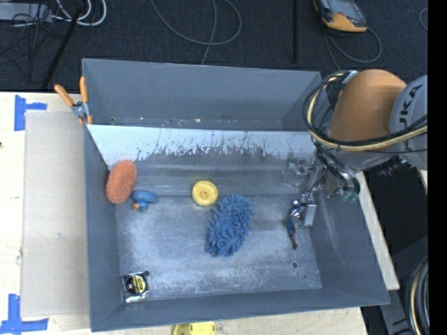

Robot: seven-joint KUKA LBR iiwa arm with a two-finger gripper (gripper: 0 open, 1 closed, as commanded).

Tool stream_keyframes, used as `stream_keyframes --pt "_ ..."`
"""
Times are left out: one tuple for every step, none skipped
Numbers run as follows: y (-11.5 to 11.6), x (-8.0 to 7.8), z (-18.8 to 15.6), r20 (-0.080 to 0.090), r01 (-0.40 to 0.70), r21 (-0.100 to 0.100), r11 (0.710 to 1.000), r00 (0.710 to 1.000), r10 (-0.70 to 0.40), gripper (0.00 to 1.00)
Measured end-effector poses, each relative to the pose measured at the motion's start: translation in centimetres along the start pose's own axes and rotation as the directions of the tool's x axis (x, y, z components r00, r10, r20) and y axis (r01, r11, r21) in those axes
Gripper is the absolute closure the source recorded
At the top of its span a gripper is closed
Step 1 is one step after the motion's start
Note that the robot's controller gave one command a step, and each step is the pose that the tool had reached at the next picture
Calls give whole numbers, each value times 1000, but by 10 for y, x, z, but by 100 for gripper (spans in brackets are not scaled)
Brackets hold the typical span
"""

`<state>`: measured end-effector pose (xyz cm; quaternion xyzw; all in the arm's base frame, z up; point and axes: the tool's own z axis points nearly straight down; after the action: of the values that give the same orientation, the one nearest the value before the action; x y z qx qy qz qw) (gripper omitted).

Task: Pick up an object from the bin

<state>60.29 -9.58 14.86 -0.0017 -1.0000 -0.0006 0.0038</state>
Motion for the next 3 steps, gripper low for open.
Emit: stream_keyframes --pt "0 -2 -5 8 2 1 1000 1000 -2 0" --pt "53 4 35 12 14 3 1000 1000 -14 0" --pt "94 8 58 2 15 -2 1000 1000 -15 0"
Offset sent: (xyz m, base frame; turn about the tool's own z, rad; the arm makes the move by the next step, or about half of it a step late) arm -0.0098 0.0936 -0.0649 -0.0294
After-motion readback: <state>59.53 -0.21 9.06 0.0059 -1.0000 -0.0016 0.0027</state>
